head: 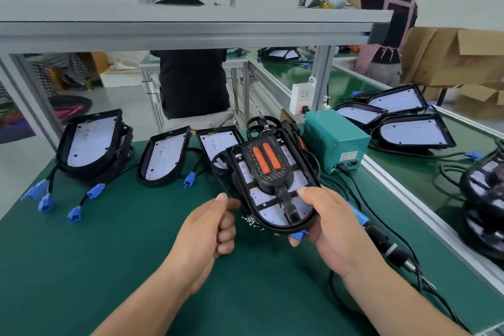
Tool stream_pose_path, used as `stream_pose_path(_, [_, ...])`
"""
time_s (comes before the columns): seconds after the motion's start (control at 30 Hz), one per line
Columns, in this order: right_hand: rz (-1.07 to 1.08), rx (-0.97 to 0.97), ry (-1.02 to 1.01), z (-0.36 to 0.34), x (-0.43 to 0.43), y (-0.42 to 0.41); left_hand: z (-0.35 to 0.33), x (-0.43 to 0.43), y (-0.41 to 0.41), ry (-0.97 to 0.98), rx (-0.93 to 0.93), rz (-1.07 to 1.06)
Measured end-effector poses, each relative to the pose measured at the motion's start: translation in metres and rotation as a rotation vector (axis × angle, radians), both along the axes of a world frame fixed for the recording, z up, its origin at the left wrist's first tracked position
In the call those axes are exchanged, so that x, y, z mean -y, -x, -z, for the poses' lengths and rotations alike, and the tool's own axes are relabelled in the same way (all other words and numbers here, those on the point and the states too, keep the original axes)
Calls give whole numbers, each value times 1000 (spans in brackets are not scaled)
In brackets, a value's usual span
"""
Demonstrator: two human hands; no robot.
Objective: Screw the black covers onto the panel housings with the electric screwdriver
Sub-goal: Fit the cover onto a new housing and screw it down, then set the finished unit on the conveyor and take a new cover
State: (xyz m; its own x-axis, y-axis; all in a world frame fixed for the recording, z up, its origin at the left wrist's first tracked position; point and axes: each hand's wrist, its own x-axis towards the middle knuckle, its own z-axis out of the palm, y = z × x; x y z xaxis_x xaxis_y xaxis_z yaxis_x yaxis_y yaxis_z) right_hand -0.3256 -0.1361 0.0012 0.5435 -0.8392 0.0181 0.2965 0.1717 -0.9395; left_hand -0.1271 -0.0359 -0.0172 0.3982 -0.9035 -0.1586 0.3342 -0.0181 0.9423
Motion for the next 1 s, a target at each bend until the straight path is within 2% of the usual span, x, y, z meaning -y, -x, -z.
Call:
stream_pose_path(0.13, [119,36,30,-8,13,33,8,3,-11,-57,-3,24])
stream_pose_path(0.37, [406,-14,112,-33,41,123,16,8,-34,-15,-211,132])
stream_pose_path(0.47, [569,-49,102,-42,55,163,19,12,-34,-22,-203,124])
stream_pose_path(0.7, [872,27,38,-47,82,228,25,18,-36,-42,-209,85])
stream_pose_path(0.83, [947,103,17,-46,90,249,28,21,-40,-41,-259,62])
stream_pose_path(1.0, [936,157,-29,-44,99,260,30,24,-41,-35,-304,36])
